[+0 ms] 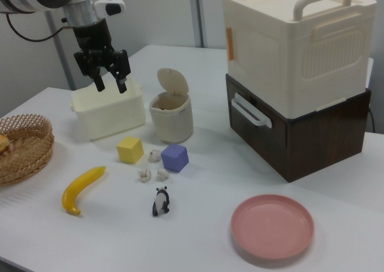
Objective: Open the trash can
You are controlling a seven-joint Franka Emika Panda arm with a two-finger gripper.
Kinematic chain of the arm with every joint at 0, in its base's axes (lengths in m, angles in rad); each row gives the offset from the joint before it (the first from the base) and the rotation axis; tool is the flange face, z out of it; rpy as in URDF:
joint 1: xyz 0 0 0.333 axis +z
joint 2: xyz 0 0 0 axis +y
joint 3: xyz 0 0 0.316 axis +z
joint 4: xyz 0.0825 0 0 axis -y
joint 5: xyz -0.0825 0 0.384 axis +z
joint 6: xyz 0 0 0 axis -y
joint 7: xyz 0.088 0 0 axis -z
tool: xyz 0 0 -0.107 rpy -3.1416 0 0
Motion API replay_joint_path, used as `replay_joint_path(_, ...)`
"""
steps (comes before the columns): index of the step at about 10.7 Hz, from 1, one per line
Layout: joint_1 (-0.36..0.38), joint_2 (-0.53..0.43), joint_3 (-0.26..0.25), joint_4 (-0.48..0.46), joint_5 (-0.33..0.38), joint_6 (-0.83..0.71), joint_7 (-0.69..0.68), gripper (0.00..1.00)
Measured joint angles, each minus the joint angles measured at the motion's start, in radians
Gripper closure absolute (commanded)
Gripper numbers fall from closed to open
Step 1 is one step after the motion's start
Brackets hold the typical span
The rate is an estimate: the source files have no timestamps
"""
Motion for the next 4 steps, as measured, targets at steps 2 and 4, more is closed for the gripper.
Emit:
replay_joint_path(2, -0.001, 0.0, 0.0, -0.004, 0.0, 0.0, 0.0, 0.0)
replay_joint_path(4, -0.001, 0.001, 0.0, -0.02, 0.0, -0.002, 0.0, 0.0)
